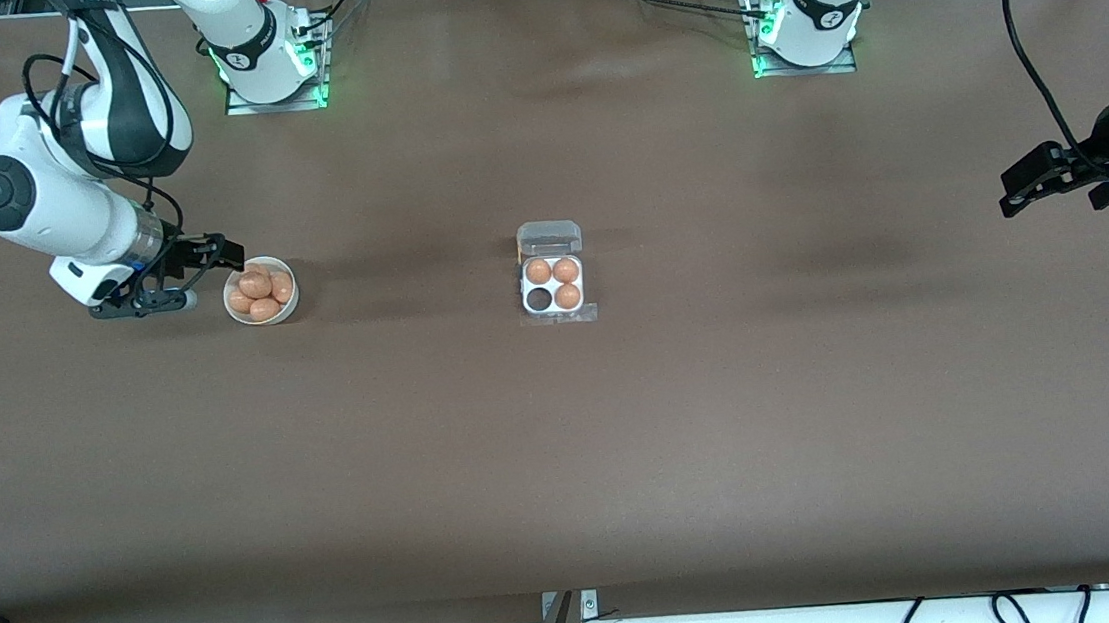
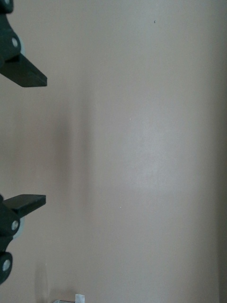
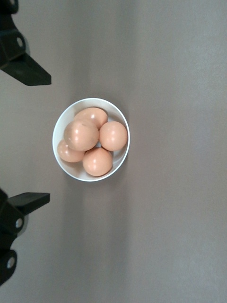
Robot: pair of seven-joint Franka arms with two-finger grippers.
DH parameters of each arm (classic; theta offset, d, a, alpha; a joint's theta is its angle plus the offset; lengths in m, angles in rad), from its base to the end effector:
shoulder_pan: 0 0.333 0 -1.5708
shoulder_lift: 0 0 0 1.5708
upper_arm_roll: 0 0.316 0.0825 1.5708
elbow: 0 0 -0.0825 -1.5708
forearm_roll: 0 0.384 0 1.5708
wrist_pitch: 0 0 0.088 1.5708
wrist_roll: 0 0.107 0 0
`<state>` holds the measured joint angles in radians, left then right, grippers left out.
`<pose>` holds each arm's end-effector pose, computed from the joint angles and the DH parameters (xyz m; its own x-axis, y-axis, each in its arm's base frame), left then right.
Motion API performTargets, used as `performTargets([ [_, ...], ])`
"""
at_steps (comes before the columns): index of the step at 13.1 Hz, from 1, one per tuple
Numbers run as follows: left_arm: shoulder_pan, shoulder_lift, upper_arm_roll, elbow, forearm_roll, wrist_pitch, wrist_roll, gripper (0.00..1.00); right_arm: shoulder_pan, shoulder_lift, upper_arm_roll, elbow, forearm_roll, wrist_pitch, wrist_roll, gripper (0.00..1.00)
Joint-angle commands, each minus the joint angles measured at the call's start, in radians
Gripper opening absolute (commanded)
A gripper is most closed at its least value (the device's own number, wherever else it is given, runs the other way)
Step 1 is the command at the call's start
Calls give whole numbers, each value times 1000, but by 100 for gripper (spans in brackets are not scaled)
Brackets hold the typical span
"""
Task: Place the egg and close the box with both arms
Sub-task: 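Move the right gripper over the white bowl and lower it, then close the right gripper on one brown egg in the bowl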
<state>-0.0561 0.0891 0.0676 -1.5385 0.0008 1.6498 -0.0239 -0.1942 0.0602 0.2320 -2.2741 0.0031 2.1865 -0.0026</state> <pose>0.5886 0.0051 0.5961 0.9991 0.0349 0.0226 0.0351 -0.9994 -0.0063 0.5068 0.0193 0.3196 0.9885 0.0398 -0.1456 0.0378 -0.9991 -0.0165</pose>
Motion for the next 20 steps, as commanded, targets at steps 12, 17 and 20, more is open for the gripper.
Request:
performTargets([
  [12, -2, 18, 3, 29, 4, -18, 12, 100, 13, 92, 16, -159, 8, 331, 36, 100],
  [17, 1, 26, 5, 32, 50, -15, 16, 100, 12, 93, 15, -159, 0, 334, 32, 97],
  [20, 1, 26, 5, 32, 39, -15, 18, 100, 12, 95, 12, -159, -5, 334, 23, 60],
])
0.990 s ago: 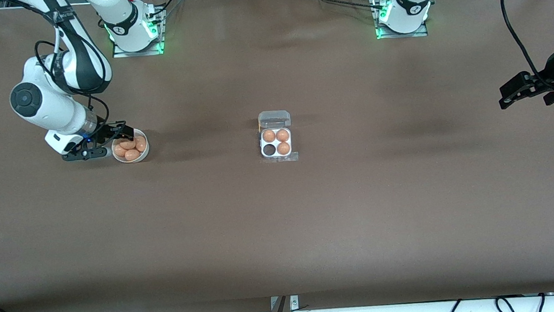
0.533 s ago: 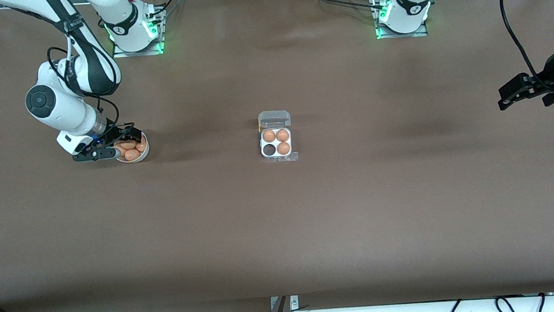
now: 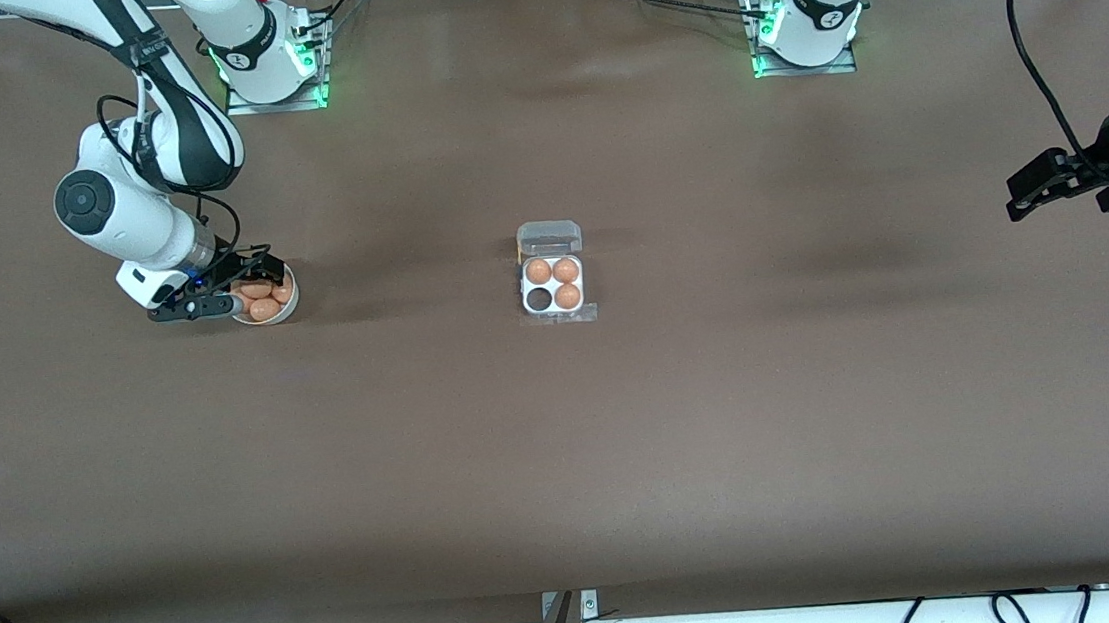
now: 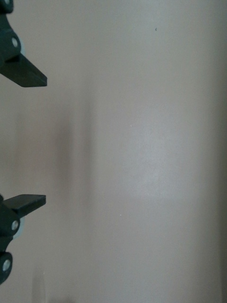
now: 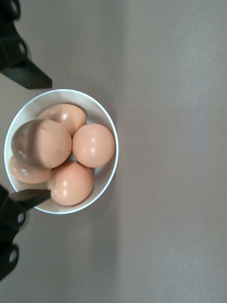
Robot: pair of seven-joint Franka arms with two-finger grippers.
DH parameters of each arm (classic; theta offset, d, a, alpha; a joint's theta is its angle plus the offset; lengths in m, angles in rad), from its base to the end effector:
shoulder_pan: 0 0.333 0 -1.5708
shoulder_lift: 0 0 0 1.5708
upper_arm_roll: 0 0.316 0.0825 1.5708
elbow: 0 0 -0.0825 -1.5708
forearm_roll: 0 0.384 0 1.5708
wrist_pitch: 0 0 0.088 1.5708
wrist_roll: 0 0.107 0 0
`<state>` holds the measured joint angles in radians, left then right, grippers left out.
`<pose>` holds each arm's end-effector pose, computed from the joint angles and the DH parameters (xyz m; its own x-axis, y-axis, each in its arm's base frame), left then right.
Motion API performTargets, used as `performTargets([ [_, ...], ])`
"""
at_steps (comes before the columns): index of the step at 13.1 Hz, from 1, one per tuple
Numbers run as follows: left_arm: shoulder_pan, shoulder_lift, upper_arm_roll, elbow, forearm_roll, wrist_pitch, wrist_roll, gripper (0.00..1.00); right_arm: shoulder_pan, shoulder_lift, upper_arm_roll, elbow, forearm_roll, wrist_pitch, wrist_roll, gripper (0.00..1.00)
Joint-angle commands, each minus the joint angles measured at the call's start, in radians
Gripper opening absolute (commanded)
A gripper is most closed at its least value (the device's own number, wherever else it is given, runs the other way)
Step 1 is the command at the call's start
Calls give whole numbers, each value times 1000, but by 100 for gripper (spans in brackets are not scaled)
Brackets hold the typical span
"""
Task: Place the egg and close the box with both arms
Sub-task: 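Close the right gripper on one brown egg in the bowl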
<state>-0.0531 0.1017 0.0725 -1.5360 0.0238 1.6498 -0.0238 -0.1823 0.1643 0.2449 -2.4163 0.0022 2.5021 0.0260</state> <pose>0.5919 0.0117 0.5899 0.9991 0.0408 0.0131 0.0412 -0.9987 -0.0308 0.4859 0.0326 0.2388 0.9966 0.0344 -0.0747 0.0316 -0.9987 -0.0389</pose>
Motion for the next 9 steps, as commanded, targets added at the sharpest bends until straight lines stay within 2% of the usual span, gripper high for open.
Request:
performTargets([
  [1, -2, 13, 0, 30, 15, -15, 15, 100, 0, -11, -1, -17, -4, 18, -8, 37],
  [3, -2, 12, 0, 30, 11, -16, 16, 100, 0, -11, -3, -17, -4, 18, -9, 0],
  [9, -2, 7, -2, 31, 7, -53, 15, 100, -2, -25, -4, -1, -4, 6, -9, 0],
])
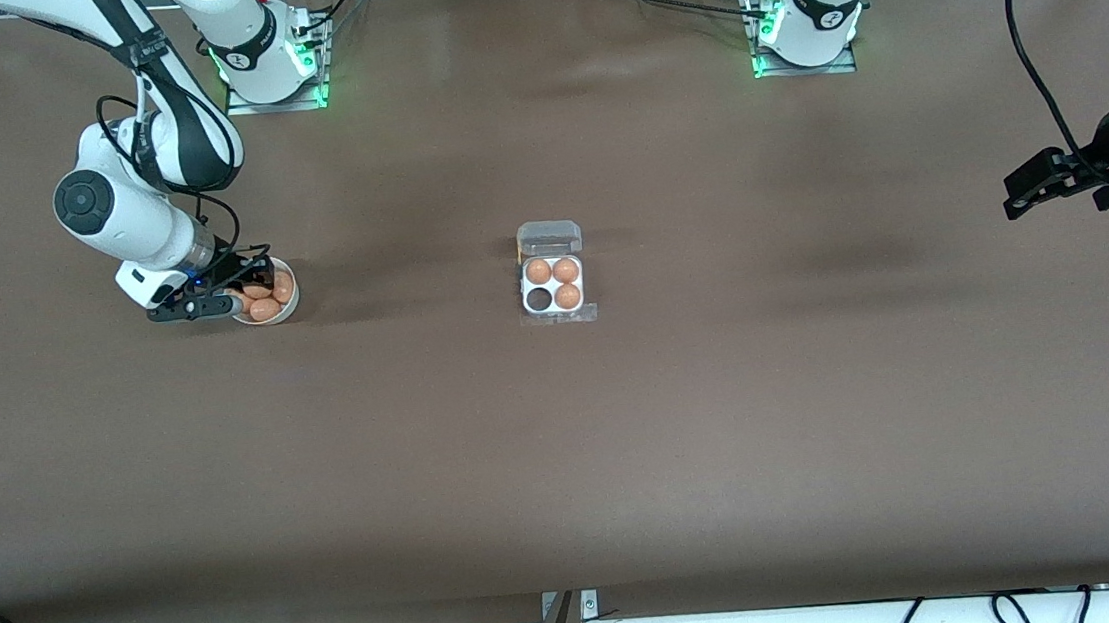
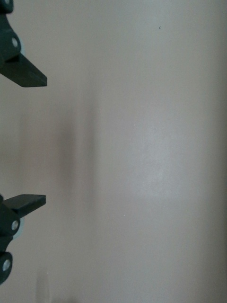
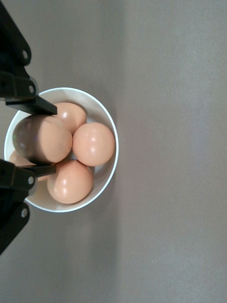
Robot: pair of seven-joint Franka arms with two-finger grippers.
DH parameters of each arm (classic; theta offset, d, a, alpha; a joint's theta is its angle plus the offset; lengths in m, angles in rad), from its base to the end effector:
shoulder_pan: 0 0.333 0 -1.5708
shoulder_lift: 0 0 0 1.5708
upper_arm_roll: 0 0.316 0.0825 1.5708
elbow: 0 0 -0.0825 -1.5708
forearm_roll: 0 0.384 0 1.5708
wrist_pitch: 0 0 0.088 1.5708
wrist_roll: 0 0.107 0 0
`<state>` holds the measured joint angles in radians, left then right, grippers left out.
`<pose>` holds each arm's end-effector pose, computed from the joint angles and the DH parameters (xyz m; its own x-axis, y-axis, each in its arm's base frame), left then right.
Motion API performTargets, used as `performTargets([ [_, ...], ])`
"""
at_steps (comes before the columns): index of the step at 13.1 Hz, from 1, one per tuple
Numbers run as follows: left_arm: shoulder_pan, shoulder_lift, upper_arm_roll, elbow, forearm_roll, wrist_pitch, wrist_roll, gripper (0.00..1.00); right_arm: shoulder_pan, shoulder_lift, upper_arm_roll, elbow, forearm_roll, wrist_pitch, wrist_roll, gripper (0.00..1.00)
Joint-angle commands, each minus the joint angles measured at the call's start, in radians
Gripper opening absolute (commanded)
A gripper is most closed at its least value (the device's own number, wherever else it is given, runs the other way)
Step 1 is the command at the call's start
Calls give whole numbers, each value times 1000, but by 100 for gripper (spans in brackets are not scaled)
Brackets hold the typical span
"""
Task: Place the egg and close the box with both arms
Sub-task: 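Close the right gripper on one brown egg in the bowl, then lift the egg with the right gripper toward the egg box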
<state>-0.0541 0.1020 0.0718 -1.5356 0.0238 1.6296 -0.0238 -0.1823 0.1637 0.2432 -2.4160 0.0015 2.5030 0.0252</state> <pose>0.5899 0.0108 0.5881 0.9992 0.0398 -0.0070 0.0395 -0.9987 -0.0312 0.4863 0.0318 0.2393 0.9968 0.0341 -0.0729 0.0313 -0.9988 -0.0382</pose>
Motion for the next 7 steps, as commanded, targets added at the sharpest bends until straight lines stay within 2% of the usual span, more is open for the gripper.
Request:
performTargets([
  [1, -1, 7, -1, 31, 7, -33, 15, 100, -2, -54, -2, 20, -3, -37, -8, 0],
  [3, -1, 7, -1, 31, 7, -33, 16, 100, -2, -88, -1, 150, -3, -253, 4, 0],
  [5, -1, 7, 0, 31, 7, -33, 18, 100, -2, -92, -2, 344, -3, -512, 8, 0],
  [7, -1, 7, 0, 31, 7, -33, 18, 100, -2, -92, -13, 521, -3, -709, 10, 0],
])
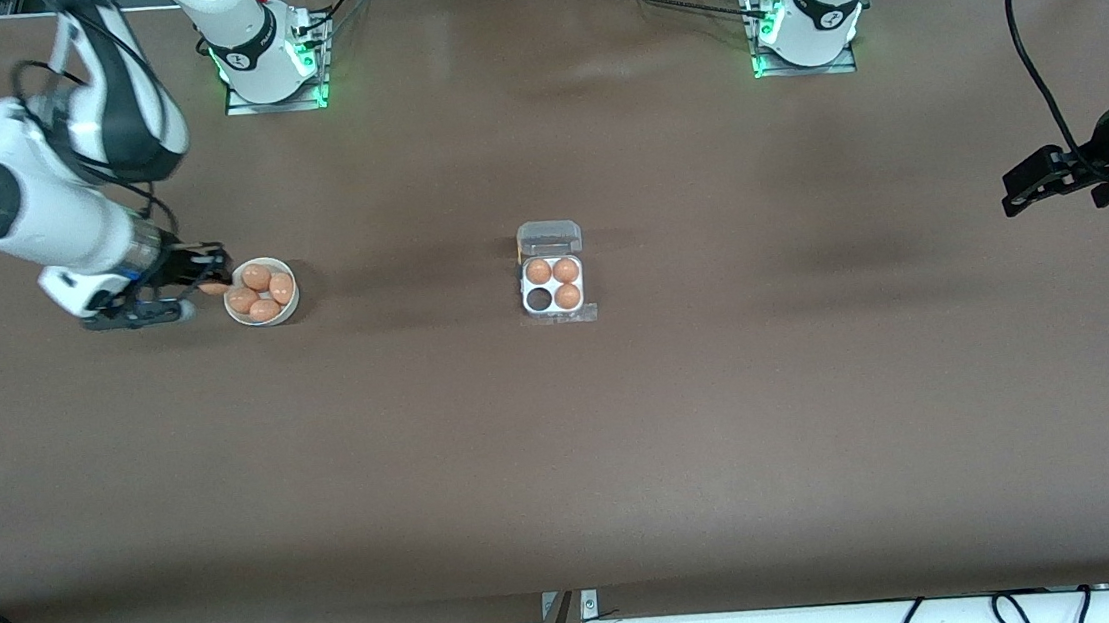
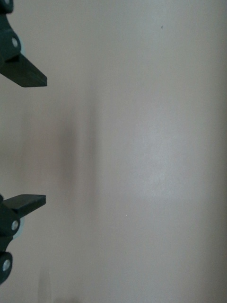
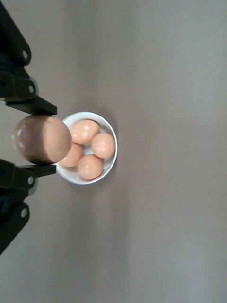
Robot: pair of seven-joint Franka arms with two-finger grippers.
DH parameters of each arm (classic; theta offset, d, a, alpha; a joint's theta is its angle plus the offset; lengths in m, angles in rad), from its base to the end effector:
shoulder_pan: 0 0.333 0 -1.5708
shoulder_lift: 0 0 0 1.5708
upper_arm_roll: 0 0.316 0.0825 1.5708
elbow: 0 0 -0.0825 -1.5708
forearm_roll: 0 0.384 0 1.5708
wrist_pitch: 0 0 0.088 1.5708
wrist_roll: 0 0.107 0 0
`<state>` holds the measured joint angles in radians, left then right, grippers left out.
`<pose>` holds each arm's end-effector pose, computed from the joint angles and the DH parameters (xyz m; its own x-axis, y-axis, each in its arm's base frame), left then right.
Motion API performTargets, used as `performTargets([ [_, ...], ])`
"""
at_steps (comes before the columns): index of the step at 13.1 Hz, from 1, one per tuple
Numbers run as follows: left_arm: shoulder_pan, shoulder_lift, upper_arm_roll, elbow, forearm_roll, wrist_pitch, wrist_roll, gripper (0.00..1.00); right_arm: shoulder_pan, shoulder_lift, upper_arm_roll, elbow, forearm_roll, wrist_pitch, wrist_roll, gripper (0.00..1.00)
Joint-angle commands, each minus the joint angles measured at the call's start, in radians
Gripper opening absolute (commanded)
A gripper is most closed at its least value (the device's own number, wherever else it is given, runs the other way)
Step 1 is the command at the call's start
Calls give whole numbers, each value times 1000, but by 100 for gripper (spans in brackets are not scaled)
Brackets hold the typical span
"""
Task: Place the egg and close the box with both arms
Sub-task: 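Lift the egg with the right gripper toward the egg box, then lower the egg into the empty box slot with the right gripper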
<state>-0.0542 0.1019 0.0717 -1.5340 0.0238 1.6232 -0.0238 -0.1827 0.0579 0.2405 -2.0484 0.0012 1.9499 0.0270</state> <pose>0.5892 0.0107 0.5884 0.9991 0.0397 -0.0117 0.0394 -0.9987 -0.0313 0.5423 0.0303 0.4002 0.9875 0.0314 -0.1545 0.0301 -0.9995 -0.0107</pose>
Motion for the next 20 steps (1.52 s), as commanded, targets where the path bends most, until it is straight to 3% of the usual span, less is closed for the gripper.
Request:
performTargets([
  [1, -1, 9, 0, 29, 7, -26, 18, 100, -1, 19, -18, 236, -1, -239, 8, 0],
  [5, -1, 9, 0, 29, 7, -26, 18, 100, -9, 31, -18, 496, 6, -484, -4, 0],
  [9, -1, 9, 0, 29, 7, -26, 18, 100, 17, 100, 8, 571, 11, -508, 91, 0],
  [11, 1, 9, 0, 29, 7, -26, 18, 100, 95, 176, 26, 644, 7, -511, 210, 0],
  [15, 1, 9, 0, 29, 8, -26, 18, 100, 271, 328, 28, 757, 10, -458, 457, 0],
  [20, 1, 9, 0, 29, 7, -26, 18, 100, 462, 465, 26, 763, 3, -229, 657, 0],
])
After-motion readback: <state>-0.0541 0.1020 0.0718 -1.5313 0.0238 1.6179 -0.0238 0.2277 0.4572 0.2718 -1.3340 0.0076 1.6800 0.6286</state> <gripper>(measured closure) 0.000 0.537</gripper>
